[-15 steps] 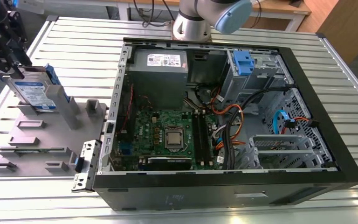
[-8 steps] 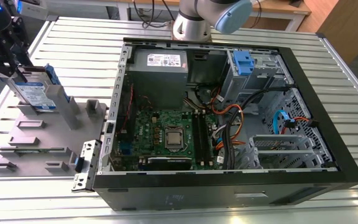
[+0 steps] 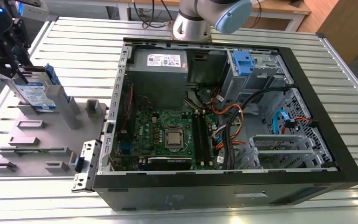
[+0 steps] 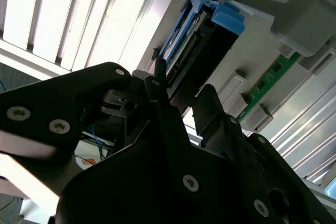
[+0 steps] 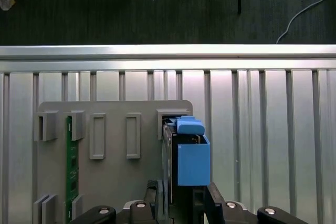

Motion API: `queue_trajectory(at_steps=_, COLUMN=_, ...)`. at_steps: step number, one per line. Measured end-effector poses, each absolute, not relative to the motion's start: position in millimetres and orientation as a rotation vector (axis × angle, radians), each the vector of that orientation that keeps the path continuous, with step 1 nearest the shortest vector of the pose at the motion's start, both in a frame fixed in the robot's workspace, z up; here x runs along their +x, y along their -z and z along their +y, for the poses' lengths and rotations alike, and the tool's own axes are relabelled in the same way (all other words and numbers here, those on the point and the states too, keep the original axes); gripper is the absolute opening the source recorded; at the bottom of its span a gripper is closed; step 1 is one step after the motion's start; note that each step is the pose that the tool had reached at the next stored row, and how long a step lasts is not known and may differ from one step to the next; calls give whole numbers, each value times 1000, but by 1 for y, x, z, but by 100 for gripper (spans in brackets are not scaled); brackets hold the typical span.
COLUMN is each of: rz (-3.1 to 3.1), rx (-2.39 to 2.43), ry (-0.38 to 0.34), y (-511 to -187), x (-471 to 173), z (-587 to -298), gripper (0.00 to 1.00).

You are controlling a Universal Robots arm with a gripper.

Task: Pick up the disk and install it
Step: 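Pick up the disk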

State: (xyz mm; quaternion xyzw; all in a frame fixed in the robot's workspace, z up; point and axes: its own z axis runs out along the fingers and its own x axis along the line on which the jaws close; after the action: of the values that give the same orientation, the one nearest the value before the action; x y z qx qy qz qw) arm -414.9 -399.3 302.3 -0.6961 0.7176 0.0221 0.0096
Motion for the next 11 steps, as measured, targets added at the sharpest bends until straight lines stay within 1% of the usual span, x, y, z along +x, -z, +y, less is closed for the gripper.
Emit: queue_trajectory(at_steps=11, rz=2226, rx=-2189, ry=-69, y=-302, x=-415, z=-399, gripper=47)
